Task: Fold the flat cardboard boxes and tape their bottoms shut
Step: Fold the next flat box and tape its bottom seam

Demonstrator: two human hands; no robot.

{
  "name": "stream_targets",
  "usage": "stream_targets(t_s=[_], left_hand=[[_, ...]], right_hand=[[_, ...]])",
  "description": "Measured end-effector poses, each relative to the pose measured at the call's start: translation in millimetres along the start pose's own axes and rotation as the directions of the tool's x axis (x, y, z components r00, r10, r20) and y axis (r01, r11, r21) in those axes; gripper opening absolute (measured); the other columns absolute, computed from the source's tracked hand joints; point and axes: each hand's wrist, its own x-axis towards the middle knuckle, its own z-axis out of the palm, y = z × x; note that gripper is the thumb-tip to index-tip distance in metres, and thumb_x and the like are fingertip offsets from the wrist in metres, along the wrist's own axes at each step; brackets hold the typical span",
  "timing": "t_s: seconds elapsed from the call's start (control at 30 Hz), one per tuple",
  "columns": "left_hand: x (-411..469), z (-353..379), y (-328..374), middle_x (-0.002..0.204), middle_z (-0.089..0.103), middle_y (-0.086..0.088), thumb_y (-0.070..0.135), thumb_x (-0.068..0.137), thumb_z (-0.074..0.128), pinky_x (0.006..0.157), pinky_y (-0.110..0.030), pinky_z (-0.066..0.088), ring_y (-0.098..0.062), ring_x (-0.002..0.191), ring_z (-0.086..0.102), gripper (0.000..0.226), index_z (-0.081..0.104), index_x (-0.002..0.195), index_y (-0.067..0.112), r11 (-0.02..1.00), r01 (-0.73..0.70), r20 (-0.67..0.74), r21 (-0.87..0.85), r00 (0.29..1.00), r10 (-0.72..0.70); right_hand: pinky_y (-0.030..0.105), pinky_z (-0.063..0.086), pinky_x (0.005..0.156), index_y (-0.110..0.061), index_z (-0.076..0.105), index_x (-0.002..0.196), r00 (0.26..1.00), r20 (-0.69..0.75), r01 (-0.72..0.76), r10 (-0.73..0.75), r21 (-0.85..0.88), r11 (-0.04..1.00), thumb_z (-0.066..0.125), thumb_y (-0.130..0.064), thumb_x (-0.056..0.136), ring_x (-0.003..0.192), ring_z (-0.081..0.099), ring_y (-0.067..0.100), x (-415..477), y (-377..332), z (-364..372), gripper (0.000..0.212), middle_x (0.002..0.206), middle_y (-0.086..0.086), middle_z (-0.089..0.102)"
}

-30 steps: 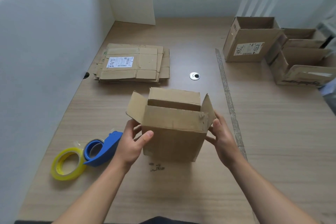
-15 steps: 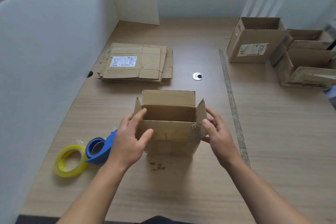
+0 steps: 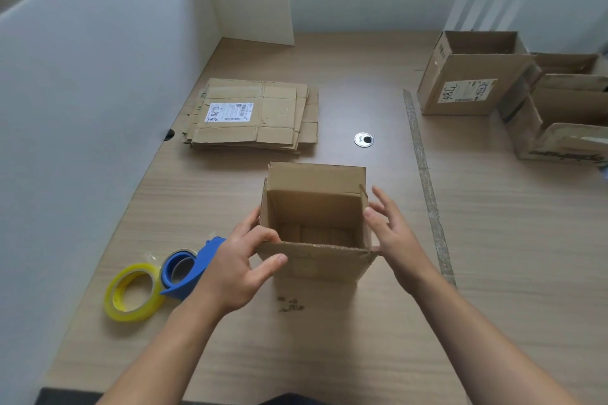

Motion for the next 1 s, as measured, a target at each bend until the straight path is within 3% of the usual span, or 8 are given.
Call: stream_targets(t_s=[0.17, 0.3, 0.43, 0.57, 0.63, 0.7, 0.83, 1.0], left_hand=[[2.7, 3.5, -4.5, 0.145, 0.044, 0.007, 0.023, 0.086, 0.076, 0.101, -0.039, 0.052, -0.010, 0.129, 0.048, 0.043, 0.057, 0.114, 0.048, 0.999, -0.040, -0.075, -0.004, 0.996, 0.040], [3.2, 5.4, -9.2, 0.143, 0.047, 0.004, 0.031, 0.085, 0.075, 0.098, -0.039, 0.053, -0.016, 0.127, 0.051, 0.037, 0.055, 0.111, 0.048, 0.999, -0.040, -0.111, 0.000, 0.993, 0.039], [0.7, 6.6, -15.1, 0.144, 0.046, 0.008, 0.025, 0.085, 0.076, 0.098, -0.036, 0.054, -0.012, 0.128, 0.050, 0.051, 0.051, 0.119, 0.053, 0.999, -0.042, -0.125, 0.000, 0.991, 0.042], [-0.1, 3.9, -15.6, 0.140, 0.046, 0.016, 0.039, 0.081, 0.070, 0.094, -0.018, 0.051, 0.000, 0.127, 0.046, 0.060, 0.041, 0.130, 0.058, 0.998, -0.057, -0.113, 0.025, 0.992, 0.059], [1.5, 2.5, -14.7, 0.139, 0.045, 0.019, 0.036, 0.083, 0.072, 0.092, -0.012, 0.048, 0.004, 0.126, 0.044, 0.064, 0.038, 0.130, 0.064, 0.997, -0.065, -0.098, 0.042, 0.993, 0.069], [2.9, 2.0, -14.9, 0.139, 0.046, 0.016, 0.026, 0.086, 0.076, 0.092, -0.008, 0.046, 0.006, 0.125, 0.044, 0.067, 0.039, 0.128, 0.063, 0.996, -0.072, -0.102, 0.046, 0.992, 0.076], [1.2, 2.0, -16.0, 0.130, 0.049, 0.013, 0.021, 0.085, 0.077, 0.083, 0.002, 0.040, 0.015, 0.118, 0.044, 0.065, 0.041, 0.132, 0.048, 0.997, -0.043, -0.124, 0.065, 0.991, 0.051], [0.5, 4.8, -17.3, 0.127, 0.045, 0.016, 0.031, 0.085, 0.076, 0.074, 0.007, 0.034, -0.008, 0.106, 0.046, 0.068, 0.040, 0.143, 0.027, 0.992, 0.038, -0.164, 0.120, 0.986, -0.018]], right_hand=[[0.027, 0.043, 0.091, -0.043, 0.027, 0.152, 1.000, -0.010, -0.010, 0.009, -0.044, 0.999, 0.056, -0.047, 0.097, 0.120, 0.053, 0.006, 23.4, -11.9, 5.2, 0.063, 0.141, -0.012, 0.045], [0.025, 0.041, 0.088, -0.039, 0.052, 0.136, 0.989, 0.138, -0.049, 0.056, -0.053, 0.997, 0.056, -0.051, 0.085, 0.121, 0.046, -0.012, 31.2, -22.7, 5.8, 0.052, 0.134, -0.022, 0.051], [0.038, 0.049, 0.088, -0.043, 0.065, 0.117, 0.987, 0.144, -0.074, 0.076, -0.017, 0.997, 0.054, -0.051, 0.080, 0.124, 0.051, 0.000, 26.7, -18.2, -2.0, 0.039, 0.127, -0.020, 0.060], [0.043, 0.049, 0.088, -0.057, 0.046, 0.133, 0.984, 0.170, -0.065, 0.061, 0.017, 0.998, 0.058, -0.051, 0.081, 0.123, 0.053, 0.011, 26.4, -13.8, -12.7, 0.054, 0.134, -0.011, 0.054], [0.037, 0.046, 0.084, -0.067, 0.026, 0.140, 0.980, 0.184, -0.075, 0.075, -0.006, 0.997, 0.062, -0.054, 0.078, 0.120, 0.053, 0.005, 29.7, -16.8, -12.4, 0.073, 0.131, -0.014, 0.051], [0.032, 0.044, 0.081, -0.068, 0.019, 0.141, 0.978, 0.198, -0.063, 0.067, -0.026, 0.998, 0.062, -0.052, 0.080, 0.115, 0.054, -0.002, 33.3, -18.9, -10.0, 0.077, 0.129, -0.016, 0.049], [0.033, 0.045, 0.078, -0.048, 0.057, 0.123, 0.980, 0.196, -0.037, 0.040, -0.020, 0.999, 0.056, -0.045, 0.080, 0.099, 0.060, -0.009, 32.7, -15.8, -6.6, 0.043, 0.130, -0.008, 0.055], [0.032, 0.049, 0.080, -0.035, 0.061, 0.123, 0.988, 0.150, -0.028, 0.028, -0.007, 1.000, 0.053, -0.044, 0.081, 0.104, 0.058, 0.001, 27.8, -11.4, -7.2, 0.044, 0.132, -0.002, 0.056]])
